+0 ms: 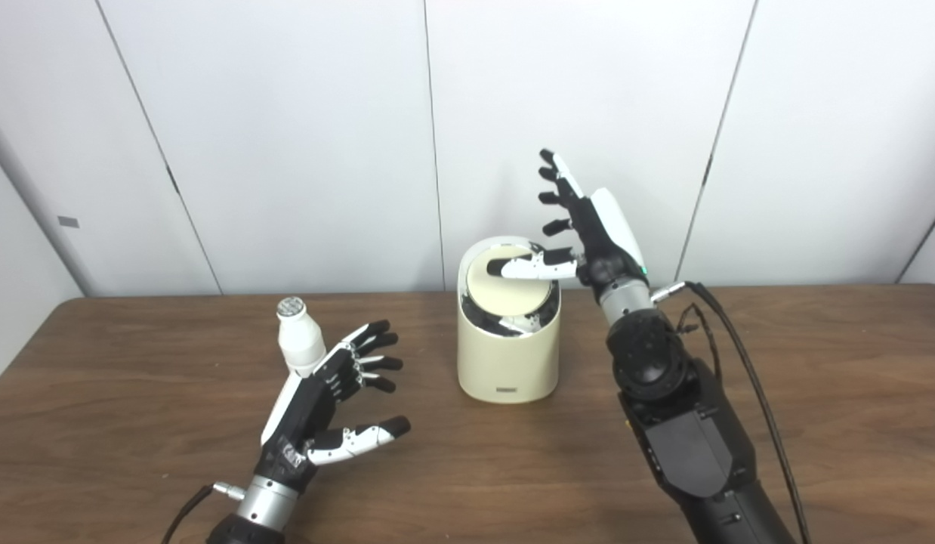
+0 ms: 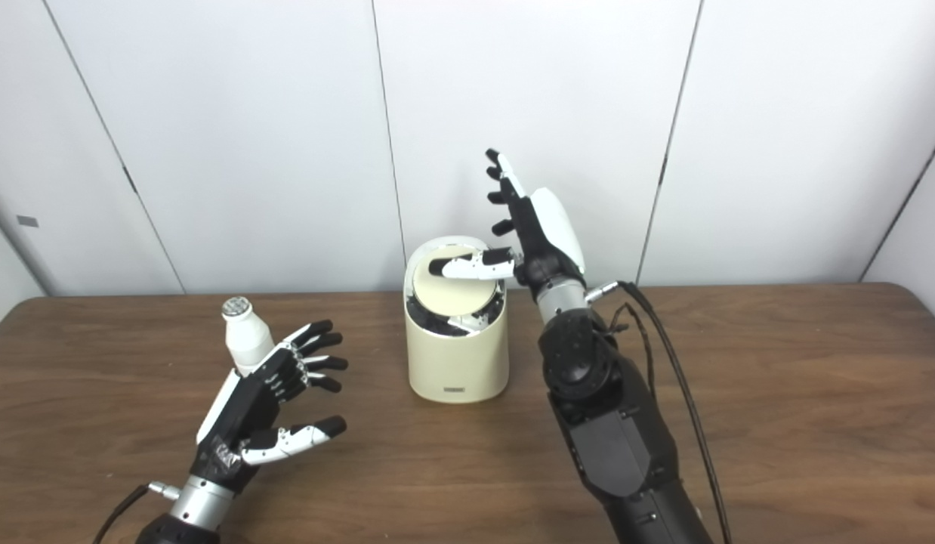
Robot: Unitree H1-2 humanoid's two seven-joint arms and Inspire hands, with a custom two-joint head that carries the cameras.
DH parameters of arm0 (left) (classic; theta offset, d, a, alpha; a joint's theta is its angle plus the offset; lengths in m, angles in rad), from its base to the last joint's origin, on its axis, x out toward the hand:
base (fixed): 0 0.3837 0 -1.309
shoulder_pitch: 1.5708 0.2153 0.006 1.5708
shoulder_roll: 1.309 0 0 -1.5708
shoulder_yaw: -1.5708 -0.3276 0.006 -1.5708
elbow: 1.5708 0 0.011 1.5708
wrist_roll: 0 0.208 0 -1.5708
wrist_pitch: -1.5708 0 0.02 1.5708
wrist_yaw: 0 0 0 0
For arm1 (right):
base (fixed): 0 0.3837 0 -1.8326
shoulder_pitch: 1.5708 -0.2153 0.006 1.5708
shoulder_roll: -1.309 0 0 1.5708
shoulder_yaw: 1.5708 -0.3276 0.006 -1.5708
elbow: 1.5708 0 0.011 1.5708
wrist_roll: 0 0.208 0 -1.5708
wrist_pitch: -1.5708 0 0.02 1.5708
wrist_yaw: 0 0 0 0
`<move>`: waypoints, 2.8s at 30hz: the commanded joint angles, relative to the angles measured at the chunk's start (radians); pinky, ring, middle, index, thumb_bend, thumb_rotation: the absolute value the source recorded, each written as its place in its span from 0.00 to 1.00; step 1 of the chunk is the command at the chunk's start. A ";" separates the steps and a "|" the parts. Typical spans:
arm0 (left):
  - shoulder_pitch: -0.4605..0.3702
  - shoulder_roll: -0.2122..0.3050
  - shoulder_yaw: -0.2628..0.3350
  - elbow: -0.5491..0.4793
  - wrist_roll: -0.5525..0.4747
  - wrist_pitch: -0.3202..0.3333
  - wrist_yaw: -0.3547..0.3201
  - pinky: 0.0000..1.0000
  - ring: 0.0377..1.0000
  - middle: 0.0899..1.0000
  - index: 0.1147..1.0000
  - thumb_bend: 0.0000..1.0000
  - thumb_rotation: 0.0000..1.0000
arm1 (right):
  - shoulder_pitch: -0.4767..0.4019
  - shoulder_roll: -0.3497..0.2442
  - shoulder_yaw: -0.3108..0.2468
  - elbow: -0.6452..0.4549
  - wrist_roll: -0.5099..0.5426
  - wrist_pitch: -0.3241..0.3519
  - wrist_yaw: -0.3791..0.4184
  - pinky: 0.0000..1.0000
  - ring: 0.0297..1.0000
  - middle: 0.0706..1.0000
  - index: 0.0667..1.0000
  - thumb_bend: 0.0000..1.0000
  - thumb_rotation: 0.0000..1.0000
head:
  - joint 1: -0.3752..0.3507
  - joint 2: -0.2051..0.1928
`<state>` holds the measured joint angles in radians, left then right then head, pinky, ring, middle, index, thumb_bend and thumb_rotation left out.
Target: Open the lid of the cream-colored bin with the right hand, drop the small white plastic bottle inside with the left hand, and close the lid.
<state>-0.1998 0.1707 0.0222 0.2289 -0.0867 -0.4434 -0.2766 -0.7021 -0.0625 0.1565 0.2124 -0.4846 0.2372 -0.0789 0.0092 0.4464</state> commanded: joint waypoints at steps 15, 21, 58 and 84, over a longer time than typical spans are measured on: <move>0.025 -0.016 -0.009 0.024 -0.016 -0.018 0.008 0.63 0.74 0.85 0.89 0.77 0.18 | -0.011 -0.040 0.022 -0.066 -0.030 0.008 0.018 0.72 0.87 0.94 0.97 0.89 0.11 | 0.002 0.013; 0.029 -0.019 -0.009 0.011 -0.020 -0.010 0.008 0.62 0.74 0.84 0.89 0.77 0.16 | -0.008 -0.060 0.035 -0.057 -0.041 0.003 0.039 0.71 0.86 0.94 0.98 0.88 0.09 | 0.004 0.019; 0.028 -0.021 -0.013 0.005 -0.013 -0.008 0.010 0.62 0.74 0.84 0.88 0.76 0.17 | 0.113 0.023 -0.194 -0.330 0.227 -0.005 0.129 0.60 0.73 0.85 0.91 0.61 0.36 | 0.012 0.029; 0.031 -0.067 -0.049 0.003 0.077 0.026 0.063 0.61 0.73 0.84 0.85 0.75 0.13 | 0.513 -0.110 -0.248 -0.041 0.486 -0.462 0.191 0.87 0.91 0.99 1.00 0.71 0.19 | 0.274 -0.011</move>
<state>-0.1920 0.1343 -0.0085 0.2096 -0.0217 -0.4117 -0.2368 -0.1954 -0.1866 -0.0910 0.1675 -0.0065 -0.2275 0.1319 0.2774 0.4357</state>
